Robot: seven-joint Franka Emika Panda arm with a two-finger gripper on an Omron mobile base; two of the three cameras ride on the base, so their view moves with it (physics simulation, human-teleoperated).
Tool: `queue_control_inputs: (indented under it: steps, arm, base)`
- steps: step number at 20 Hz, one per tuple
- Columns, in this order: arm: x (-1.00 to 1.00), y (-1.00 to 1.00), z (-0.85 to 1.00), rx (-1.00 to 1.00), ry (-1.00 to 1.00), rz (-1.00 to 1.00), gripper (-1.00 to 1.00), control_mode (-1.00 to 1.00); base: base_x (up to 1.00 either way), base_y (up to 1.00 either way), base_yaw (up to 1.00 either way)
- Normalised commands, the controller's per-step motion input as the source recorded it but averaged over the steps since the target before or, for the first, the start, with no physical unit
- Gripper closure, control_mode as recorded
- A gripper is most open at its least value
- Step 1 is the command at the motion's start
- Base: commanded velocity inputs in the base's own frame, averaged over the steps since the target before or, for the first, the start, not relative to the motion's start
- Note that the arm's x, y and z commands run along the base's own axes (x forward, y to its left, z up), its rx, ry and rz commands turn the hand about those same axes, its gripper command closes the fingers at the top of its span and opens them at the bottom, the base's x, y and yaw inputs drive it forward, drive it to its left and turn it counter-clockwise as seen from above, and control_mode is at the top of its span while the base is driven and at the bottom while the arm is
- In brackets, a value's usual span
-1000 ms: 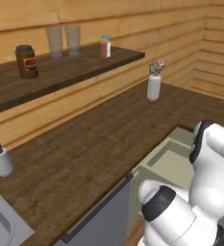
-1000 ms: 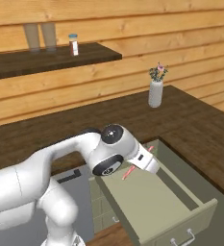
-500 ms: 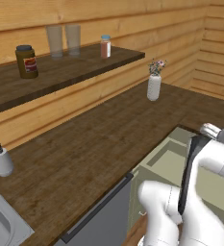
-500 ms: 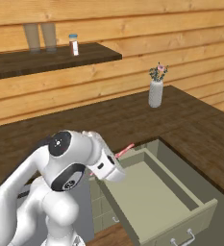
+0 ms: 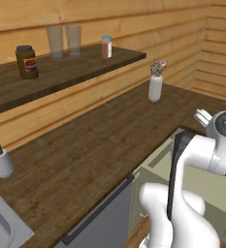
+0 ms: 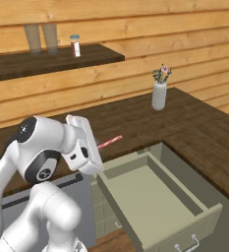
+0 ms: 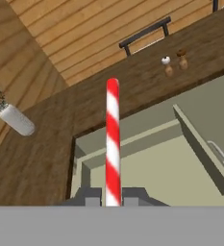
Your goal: Take a straw from the drawer in front and place it inside the glass cup on the dining counter.
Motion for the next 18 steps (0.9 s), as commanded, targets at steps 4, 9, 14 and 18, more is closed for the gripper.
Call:
queue_control_inputs:
  steps: [4, 9, 14, 18]
  arm:
    - [0.0, 0.32, -0.08, -0.03, -0.1, -0.01, 1.0, -1.0]
    - [0.0, 0.21, -0.22, -0.03, -0.07, 0.0, 1.0, -1.0]
    - [0.0, 0.2, -0.21, 0.0, -0.08, -0.02, 1.0, -1.0]
    - [-0.04, 0.09, -0.11, 0.0, -0.09, -0.02, 1.0, 1.0]
  base:
    - [0.0, 0.0, 0.0]
    - [0.0, 0.0, 0.0]
    - [0.0, 0.0, 0.0]
    - [-0.07, 0.02, -0.01]
